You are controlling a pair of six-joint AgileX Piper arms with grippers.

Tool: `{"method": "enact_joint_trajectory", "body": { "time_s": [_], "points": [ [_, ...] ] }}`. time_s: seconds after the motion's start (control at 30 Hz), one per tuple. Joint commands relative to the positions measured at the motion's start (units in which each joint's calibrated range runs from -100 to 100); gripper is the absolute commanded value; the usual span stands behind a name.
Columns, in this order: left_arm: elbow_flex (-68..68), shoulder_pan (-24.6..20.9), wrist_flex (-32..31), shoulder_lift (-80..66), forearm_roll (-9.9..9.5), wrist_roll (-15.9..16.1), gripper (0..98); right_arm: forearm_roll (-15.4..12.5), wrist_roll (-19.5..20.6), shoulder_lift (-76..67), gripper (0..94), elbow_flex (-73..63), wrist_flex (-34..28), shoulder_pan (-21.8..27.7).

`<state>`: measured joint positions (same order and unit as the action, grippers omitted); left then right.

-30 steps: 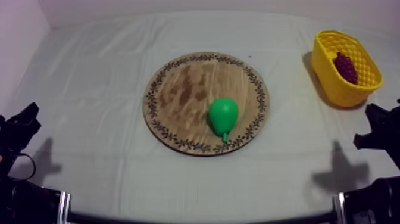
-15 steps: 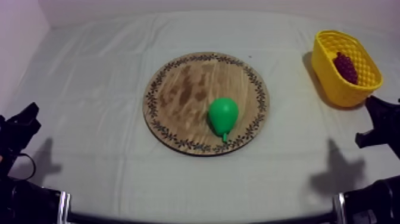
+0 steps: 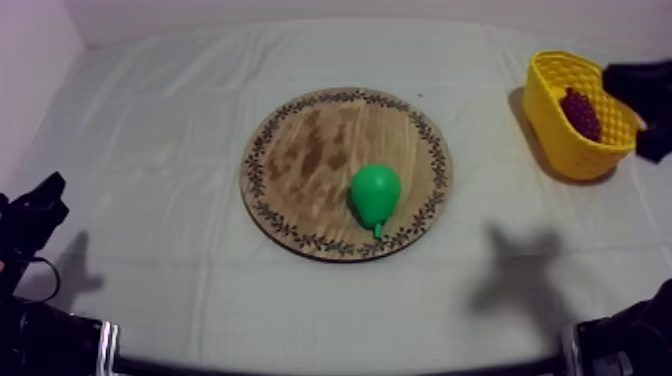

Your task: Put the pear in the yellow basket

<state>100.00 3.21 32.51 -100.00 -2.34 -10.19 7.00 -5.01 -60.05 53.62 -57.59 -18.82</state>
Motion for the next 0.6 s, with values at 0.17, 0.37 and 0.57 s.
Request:
{"method": "enact_joint_trajectory", "body": {
  "time_s": [0.17,0.37,0.57],
  "points": [
    [0.00,0.02,-0.01,0.00,0.02,0.01,0.1,3.71,5.49,24.03,0.6,-31.77,-15.99,-9.87],
    [0.00,0.02,-0.01,0.00,0.02,0.01,0.1,5.05,9.14,36.35,0.3,-44.43,-27.27,-12.69],
    [0.00,0.02,-0.01,0.00,0.02,0.01,0.1,7.38,14.30,46.66,0.3,-52.72,-36.72,-15.33]
  ]
}}
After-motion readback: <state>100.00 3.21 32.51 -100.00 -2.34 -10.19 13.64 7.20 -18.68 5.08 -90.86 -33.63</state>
